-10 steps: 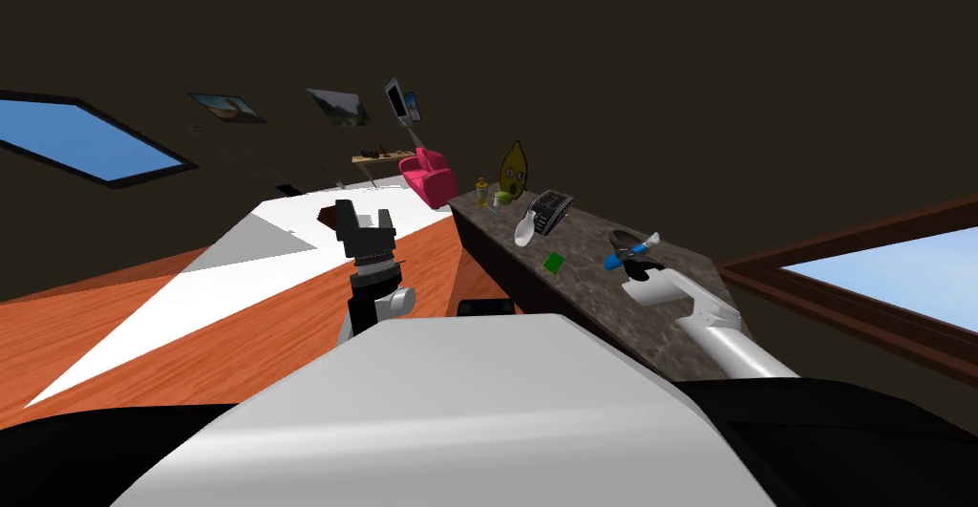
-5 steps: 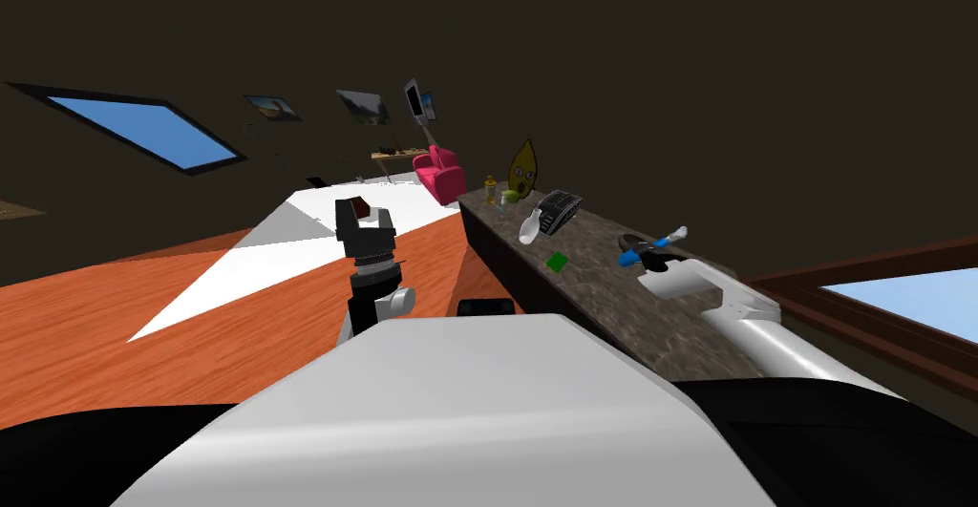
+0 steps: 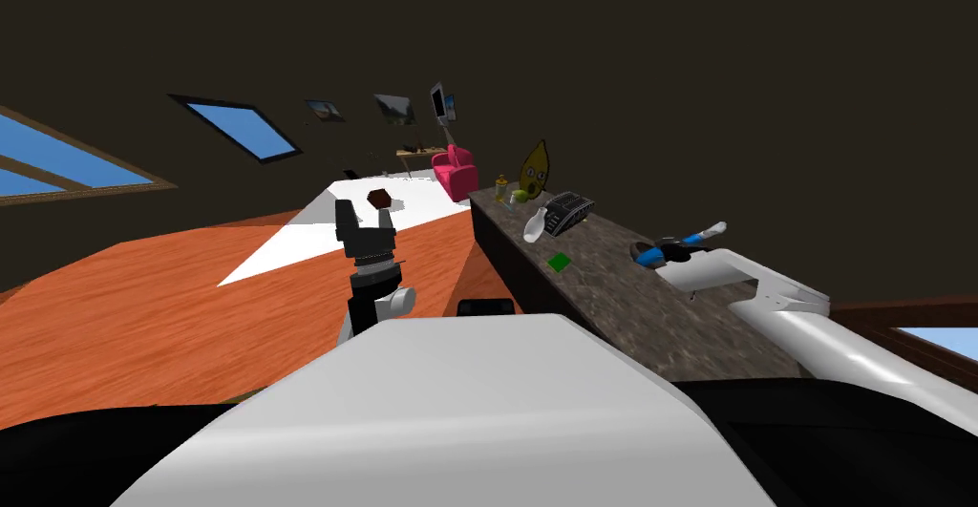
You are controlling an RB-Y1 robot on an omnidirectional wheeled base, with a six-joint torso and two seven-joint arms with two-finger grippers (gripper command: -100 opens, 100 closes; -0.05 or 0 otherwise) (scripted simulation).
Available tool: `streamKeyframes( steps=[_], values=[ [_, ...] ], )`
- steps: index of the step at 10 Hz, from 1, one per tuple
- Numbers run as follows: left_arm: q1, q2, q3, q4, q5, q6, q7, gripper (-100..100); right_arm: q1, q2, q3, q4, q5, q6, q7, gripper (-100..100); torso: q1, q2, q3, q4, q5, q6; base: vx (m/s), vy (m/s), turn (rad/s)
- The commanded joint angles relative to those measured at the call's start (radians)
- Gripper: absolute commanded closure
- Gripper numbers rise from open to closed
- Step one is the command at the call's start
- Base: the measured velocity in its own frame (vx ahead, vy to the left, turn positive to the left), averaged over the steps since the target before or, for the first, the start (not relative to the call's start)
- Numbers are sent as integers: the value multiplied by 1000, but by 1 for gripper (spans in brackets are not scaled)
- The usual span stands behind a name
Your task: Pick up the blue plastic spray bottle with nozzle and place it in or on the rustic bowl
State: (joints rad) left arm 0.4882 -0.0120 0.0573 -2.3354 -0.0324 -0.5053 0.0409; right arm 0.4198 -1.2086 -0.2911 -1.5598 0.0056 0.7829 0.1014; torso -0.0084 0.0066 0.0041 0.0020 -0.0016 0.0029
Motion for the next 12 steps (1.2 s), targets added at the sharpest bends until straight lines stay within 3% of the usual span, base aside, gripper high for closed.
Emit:
streamKeyframes(
  steps=[1, 8, 10, 11, 12],
  values=[
    [0, 0, 0, 0, 0, 0, 0, 0, 2, -25, -22, 24, -32, 34, 7, 100, 0, 0, 0, 0, 0, 0, -105, -111, 363],
    [0, 0, 0, 0, 0, 0, 0, 0, 15, -77, -110, 151, -159, 116, 103, 100, -3, -1, -1, -1, -1, -1, -104, -126, 283],
    [0, 0, 0, 0, 0, 0, 0, 0, 18, -73, -128, 184, -182, 128, 135, 100, -6, -3, -2, -1, -1, 0, -80, -141, 220],
    [0, 0, 0, 0, 0, 0, 0, 0, 21, -75, -126, 177, -178, 118, 124, 100, -5, -3, -2, -1, -1, 1, -29, -61, 36],
    [0, 0, 0, 0, 0, 0, 0, 0, 23, -75, -129, 178, -179, 118, 129, -100, -1, -6, -3, -2, -1, 2, -6, -13, -6]
  ],
)
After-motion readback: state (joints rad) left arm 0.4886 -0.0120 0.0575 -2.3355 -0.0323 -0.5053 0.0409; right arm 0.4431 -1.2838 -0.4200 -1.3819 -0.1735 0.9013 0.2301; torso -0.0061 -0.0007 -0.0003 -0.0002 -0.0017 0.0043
